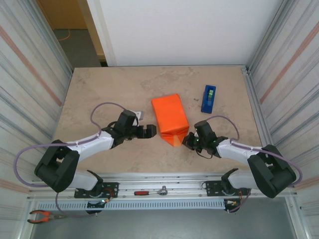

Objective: Wrap the gift box in paper
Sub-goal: Press the wrapping paper onto the gift box.

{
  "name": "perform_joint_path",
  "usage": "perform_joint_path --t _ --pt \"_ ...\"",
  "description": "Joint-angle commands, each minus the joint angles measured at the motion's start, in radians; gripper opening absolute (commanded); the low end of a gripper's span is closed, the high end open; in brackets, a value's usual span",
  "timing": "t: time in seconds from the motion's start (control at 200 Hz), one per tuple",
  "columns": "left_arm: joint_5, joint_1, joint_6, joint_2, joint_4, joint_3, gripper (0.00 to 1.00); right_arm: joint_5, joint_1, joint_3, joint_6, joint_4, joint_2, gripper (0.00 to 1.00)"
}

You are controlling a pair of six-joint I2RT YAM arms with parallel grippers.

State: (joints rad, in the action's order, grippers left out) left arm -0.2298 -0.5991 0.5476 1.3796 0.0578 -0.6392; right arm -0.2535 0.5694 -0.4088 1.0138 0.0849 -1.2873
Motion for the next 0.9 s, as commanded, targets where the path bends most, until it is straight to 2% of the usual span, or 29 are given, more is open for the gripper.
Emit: perform_joint_path --t 0.0,0.351,0.691,0.892 --pt "0.017 -0.010 0.007 -0.001 0.026 -0.004 0.99 0.024 0.021 -0.031 0.011 0.025 -0.027 0.00" --pt "0.018 -0.008 0.007 0.001 0.028 -0.002 0.99 0.022 0.055 -0.026 0.030 0.056 -0.111 0.00" --pt "0.011 -0.009 0.008 -0.004 0.034 -0.005 0.99 0.057 0.039 -0.051 0.014 -0.044 0.031 0.00" --pt "0.007 -0.010 0.008 0.005 0.037 -0.009 0.99 0.047 0.017 -0.079 -0.003 -0.048 0.009 0.00"
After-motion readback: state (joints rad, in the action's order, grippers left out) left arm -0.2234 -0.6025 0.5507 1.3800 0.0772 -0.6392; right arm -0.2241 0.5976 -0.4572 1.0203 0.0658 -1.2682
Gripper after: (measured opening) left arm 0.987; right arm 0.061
